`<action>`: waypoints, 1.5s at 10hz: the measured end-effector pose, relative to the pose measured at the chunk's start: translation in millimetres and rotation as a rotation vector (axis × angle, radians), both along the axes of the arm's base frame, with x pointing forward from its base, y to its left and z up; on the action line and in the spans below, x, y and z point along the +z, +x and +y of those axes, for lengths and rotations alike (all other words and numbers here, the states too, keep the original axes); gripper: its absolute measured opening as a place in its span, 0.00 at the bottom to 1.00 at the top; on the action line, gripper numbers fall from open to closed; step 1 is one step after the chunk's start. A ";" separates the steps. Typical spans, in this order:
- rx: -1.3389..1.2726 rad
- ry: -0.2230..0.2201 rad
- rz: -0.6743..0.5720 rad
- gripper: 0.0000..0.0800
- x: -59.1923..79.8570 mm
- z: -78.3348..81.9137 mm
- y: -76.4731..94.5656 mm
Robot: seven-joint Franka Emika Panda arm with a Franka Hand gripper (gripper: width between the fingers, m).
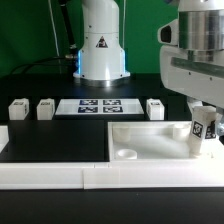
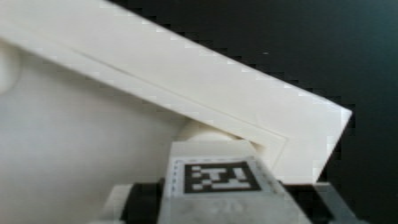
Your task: Assemble square table
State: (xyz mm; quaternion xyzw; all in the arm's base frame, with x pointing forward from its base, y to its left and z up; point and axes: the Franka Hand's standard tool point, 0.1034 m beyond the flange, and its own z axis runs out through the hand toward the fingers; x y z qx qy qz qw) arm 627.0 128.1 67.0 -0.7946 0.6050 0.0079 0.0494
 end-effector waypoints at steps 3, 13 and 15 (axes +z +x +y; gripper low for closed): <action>-0.179 0.031 -0.051 0.36 -0.3 0.8 -1.9; 0.881 -0.057 -0.099 0.81 4.0 -8.1 -2.2; 1.020 -0.084 -0.138 0.81 3.9 -10.7 2.7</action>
Offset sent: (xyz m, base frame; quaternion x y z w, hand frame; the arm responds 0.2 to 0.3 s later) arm 0.0000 0.0000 0.0000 0.0000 0.0000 -0.0650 0.9979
